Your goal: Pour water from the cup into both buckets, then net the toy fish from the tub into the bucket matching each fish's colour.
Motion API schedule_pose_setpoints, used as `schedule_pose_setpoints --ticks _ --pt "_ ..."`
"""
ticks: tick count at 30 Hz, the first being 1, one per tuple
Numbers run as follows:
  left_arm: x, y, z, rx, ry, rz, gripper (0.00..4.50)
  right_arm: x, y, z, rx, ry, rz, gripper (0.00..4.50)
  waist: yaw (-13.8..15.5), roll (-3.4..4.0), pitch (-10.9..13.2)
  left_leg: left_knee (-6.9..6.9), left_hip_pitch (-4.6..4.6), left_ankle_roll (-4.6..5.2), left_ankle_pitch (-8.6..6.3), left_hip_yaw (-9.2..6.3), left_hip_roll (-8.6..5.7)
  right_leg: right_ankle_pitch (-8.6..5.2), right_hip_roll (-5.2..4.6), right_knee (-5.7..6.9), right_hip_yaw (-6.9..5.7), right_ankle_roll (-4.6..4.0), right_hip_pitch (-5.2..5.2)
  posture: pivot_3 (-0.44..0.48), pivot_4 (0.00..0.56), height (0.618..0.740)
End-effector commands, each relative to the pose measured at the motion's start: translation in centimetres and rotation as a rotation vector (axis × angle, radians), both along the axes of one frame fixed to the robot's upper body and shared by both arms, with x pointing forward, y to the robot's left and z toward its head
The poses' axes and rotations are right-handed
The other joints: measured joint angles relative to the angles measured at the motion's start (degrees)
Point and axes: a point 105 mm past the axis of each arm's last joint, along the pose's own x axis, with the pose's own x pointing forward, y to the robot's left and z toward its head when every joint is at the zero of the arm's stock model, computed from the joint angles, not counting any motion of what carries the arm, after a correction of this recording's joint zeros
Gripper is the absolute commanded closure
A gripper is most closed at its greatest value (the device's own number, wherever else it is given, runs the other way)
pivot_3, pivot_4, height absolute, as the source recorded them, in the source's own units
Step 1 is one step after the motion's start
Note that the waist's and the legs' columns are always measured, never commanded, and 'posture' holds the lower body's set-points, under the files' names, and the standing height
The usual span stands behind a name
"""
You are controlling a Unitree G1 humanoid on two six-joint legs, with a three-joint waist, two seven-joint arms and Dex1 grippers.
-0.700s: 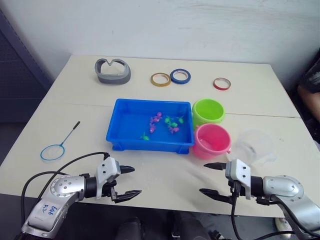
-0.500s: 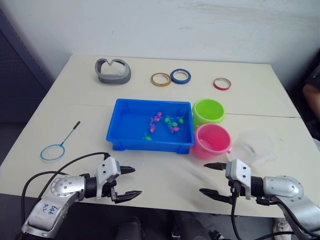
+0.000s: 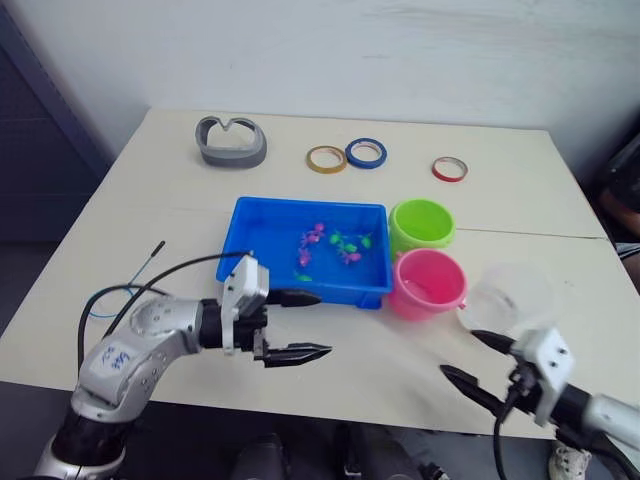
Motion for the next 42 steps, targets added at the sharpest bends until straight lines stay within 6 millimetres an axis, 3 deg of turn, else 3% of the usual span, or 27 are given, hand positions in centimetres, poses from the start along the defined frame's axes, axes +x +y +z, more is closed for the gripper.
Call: schedule_pose_setpoints --ticks 1,4,8,13,19,20,22,38,41,42 --pt "-0.1 -0.6 1.6 -0.043 -0.016 -0.069 0.02 -0.9 -1.9 1.8 0.011 -0.057 -0.186 0.00 -0.3 0.01 0.0 0.00 0.04 -0.01 0.00 0.01 0.01 0.00 0.01 0.01 0.01 0.00 0.02 0.000 0.150 0.740" --pt "0.4 -1.2 2.2 -0.044 -0.043 -0.096 0.02 -0.9 -4.4 2.2 0.041 -0.095 -0.405 0.00 -0.6 0.01 0.0 -0.02 0.05 -0.08 0.04 0.01 0.01 -0.01 0.03 0.09 0.04 0.01 0.14 0.000 0.150 0.740" --pt "0.8 -1.9 2.4 -0.032 -0.083 -0.123 0.02 -0.2 -6.2 1.9 0.076 -0.105 -0.576 0.00 -0.5 0.07 0.0 -0.07 0.09 -0.15 0.08 0.03 -0.01 -0.01 0.05 0.09 0.06 0.01 0.24 0.000 0.150 0.740" --pt "1.5 -2.6 3.3 -0.053 -0.108 -0.127 0.02 2.6 -7.6 1.4 0.092 -0.134 -0.706 0.00 -0.1 0.11 -0.1 0.01 0.07 -0.15 0.13 0.02 -0.04 -0.01 0.05 0.12 0.08 0.01 -0.01 0.000 0.150 0.740" --pt "1.7 -2.5 3.3 -0.050 -0.119 -0.097 0.02 4.2 -8.1 0.3 0.080 -0.123 -0.757 0.00 0.0 0.22 -0.1 -0.08 0.02 -0.19 0.16 0.02 -0.05 -0.02 0.07 0.12 0.09 0.02 -0.15 0.000 0.150 0.740" --pt "1.7 -2.4 3.3 -0.050 -0.121 -0.091 0.00 4.4 -8.2 0.2 0.076 -0.120 -0.765 0.58 0.0 0.22 -0.1 -0.08 0.02 -0.18 0.17 0.02 -0.04 -0.02 0.07 0.12 0.09 0.02 -0.14 0.000 0.150 0.740" --pt "1.7 -2.4 3.4 -0.052 -0.123 -0.084 0.00 4.6 -8.3 0.0 0.062 -0.119 -0.775 1.31 0.0 0.22 -0.1 -0.07 0.01 -0.14 0.18 0.02 -0.07 -0.02 0.04 0.12 0.11 0.02 -0.13 0.000 0.150 0.740" --pt "1.5 -2.1 3.3 -0.053 -0.126 -0.052 0.00 6.2 -8.8 0.3 0.100 -0.159 -0.805 1.31 -0.2 0.22 -0.1 -0.09 0.01 -0.16 0.20 0.02 -0.06 -0.02 0.05 0.13 0.11 0.03 -0.13 0.000 0.150 0.740" --pt "1.5 -2.3 3.4 -0.062 -0.128 -0.055 0.00 6.8 -9.1 0.2 0.114 -0.168 -0.823 2.08 -0.2 0.22 -0.1 -0.09 0.03 -0.16 0.20 0.03 -0.06 -0.02 0.06 0.14 0.11 0.03 -0.13 0.000 0.150 0.740" --pt "1.5 -2.3 3.5 -0.064 -0.128 -0.056 0.00 6.9 -9.1 0.1 0.121 -0.167 -0.825 2.58 -0.1 0.22 -0.1 -0.09 0.03 -0.16 0.20 0.03 -0.06 -0.02 0.06 0.14 0.10 0.02 -0.13 0.000 0.150 0.740"
